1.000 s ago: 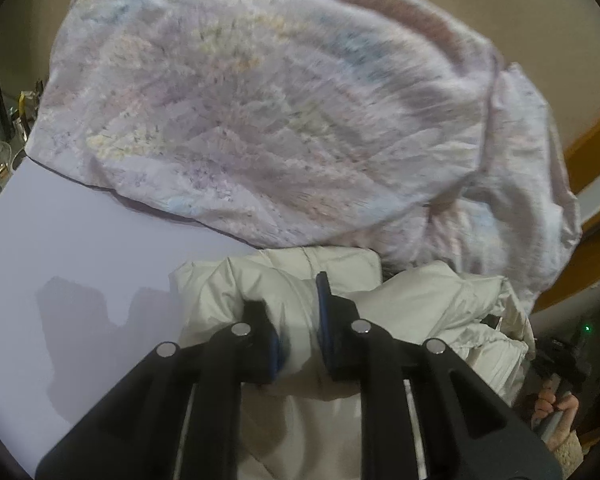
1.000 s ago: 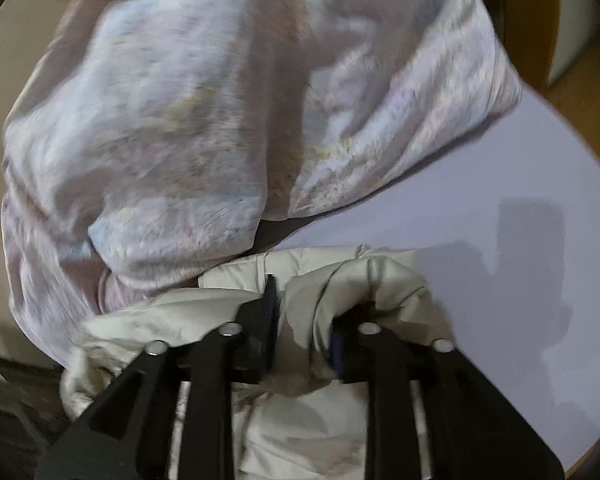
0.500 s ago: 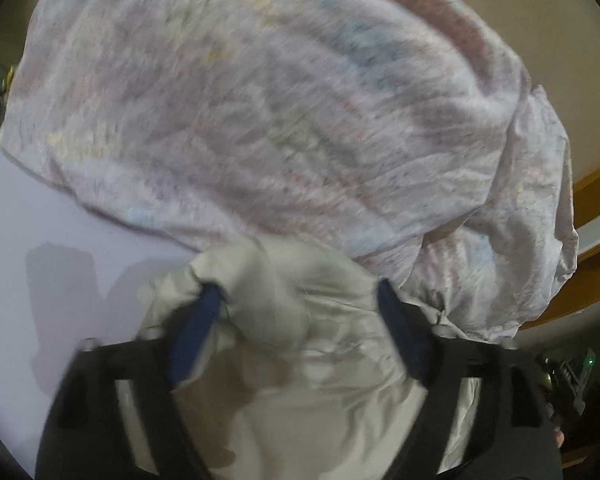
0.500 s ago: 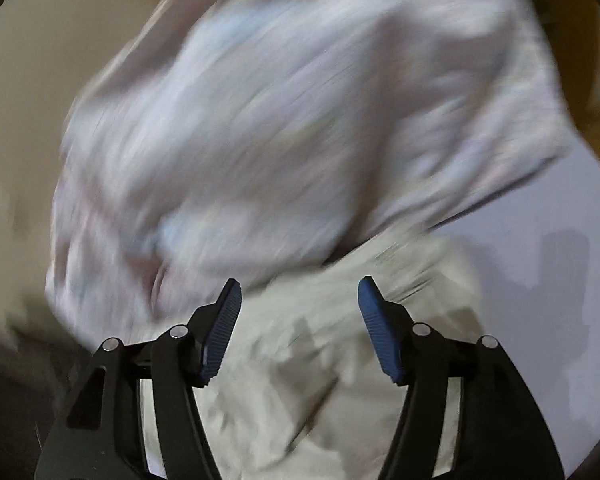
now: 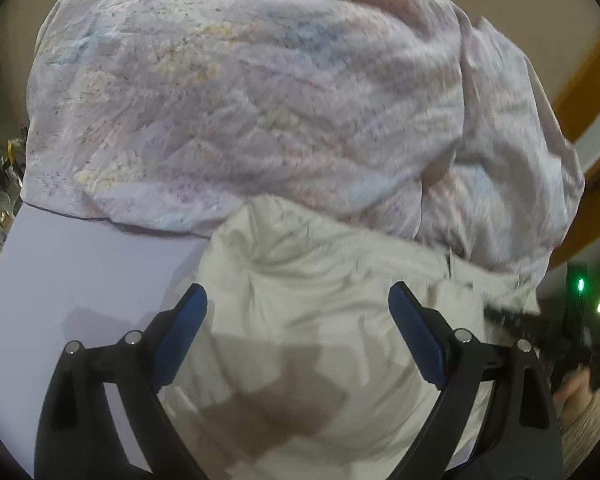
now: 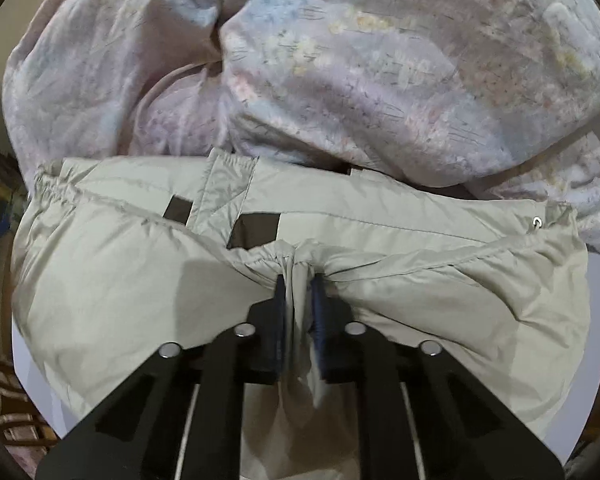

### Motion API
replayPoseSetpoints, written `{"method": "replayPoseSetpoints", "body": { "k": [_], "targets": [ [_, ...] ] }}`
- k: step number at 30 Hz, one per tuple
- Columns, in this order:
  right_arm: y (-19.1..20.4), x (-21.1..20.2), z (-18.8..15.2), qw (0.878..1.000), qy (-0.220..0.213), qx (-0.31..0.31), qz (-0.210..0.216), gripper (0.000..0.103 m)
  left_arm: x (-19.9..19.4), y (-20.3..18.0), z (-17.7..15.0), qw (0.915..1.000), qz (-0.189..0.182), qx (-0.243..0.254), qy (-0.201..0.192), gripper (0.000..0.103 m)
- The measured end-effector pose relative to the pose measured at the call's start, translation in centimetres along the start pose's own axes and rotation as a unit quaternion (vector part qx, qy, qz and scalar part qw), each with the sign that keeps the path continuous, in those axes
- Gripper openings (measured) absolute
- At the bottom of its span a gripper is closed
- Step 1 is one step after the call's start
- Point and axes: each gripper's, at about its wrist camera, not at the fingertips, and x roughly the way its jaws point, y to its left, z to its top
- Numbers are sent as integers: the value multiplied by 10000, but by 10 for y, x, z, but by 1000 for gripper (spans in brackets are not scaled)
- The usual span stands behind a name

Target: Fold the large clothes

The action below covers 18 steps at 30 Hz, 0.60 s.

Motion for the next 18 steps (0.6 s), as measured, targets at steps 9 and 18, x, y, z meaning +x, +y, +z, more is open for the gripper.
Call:
{"method": "replayPoseSetpoints", "body": {
  "k": [9,18],
  "targets": [
    [7,-7,53,9957,-519,705,-311,4,-5,-22,-19,9985,112,539,-64,92],
    [11,16,57,9954,-369,805,-362,40,10,-49,-33,9953,258,929,-11,92]
  ]
}}
